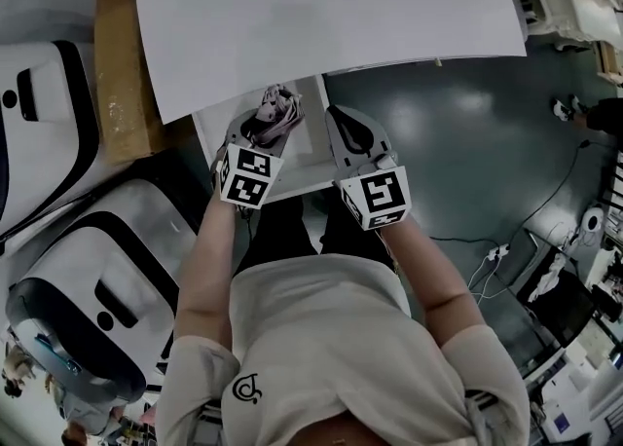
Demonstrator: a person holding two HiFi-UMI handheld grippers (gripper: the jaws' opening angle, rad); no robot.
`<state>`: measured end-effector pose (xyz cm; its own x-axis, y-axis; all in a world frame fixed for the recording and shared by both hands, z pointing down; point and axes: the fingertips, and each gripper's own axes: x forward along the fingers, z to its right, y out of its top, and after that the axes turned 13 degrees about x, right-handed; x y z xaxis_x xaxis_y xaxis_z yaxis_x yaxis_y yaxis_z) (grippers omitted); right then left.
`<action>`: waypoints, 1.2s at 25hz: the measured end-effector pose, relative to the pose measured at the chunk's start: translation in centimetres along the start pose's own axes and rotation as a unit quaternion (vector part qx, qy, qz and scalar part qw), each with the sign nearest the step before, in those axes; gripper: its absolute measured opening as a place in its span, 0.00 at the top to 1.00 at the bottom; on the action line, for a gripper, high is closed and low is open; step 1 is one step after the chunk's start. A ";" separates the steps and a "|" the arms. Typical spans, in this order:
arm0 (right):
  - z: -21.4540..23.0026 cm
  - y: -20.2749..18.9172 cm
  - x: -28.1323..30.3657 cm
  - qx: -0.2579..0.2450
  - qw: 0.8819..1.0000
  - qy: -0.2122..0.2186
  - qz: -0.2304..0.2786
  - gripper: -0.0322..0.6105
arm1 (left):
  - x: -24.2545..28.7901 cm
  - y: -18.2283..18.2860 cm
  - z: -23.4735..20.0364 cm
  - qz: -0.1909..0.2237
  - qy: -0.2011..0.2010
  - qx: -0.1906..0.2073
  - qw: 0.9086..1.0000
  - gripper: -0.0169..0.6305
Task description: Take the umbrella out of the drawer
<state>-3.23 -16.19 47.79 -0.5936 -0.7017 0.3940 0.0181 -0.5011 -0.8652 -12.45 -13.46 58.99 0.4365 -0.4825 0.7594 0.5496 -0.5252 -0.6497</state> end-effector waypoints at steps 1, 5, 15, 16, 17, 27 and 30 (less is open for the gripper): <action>-0.5 0.7 0.0 -0.008 1.000 0.005 0.005 0.94 | -1.0 0.7 -0.3 0.011 0.008 -0.002 1.000 0.60; -2.1 3.3 0.1 -0.024 0.999 0.017 0.027 0.94 | -5.0 3.3 -1.9 0.059 0.042 -0.010 0.997 0.60; -6.9 7.9 0.5 -0.036 0.996 0.051 0.065 0.94 | -16.8 8.6 -6.6 0.192 0.131 -0.017 0.973 0.60; -7.4 8.5 0.5 -0.039 0.995 0.057 0.070 0.94 | -18.0 8.9 -7.2 0.202 0.142 -0.018 0.969 0.60; -7.9 9.1 0.5 -0.041 0.994 0.061 0.075 0.94 | -19.0 8.9 -7.6 0.210 0.152 -0.021 0.966 0.60; -12.6 12.1 -0.2 -0.080 0.984 0.107 0.118 0.94 | -29.1 7.8 -10.5 0.317 0.264 -0.058 0.909 0.60; -13.7 13.4 -0.9 -0.083 0.981 0.114 0.136 0.94 | -31.9 7.5 -11.3 0.339 0.300 -0.072 0.889 0.60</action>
<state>-13.50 -15.38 31.59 -0.7493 -0.6574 0.0793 0.0802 -0.2090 -0.9746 -30.29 -9.98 29.46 0.1503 -0.9866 0.0633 0.1895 -0.0341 -0.9813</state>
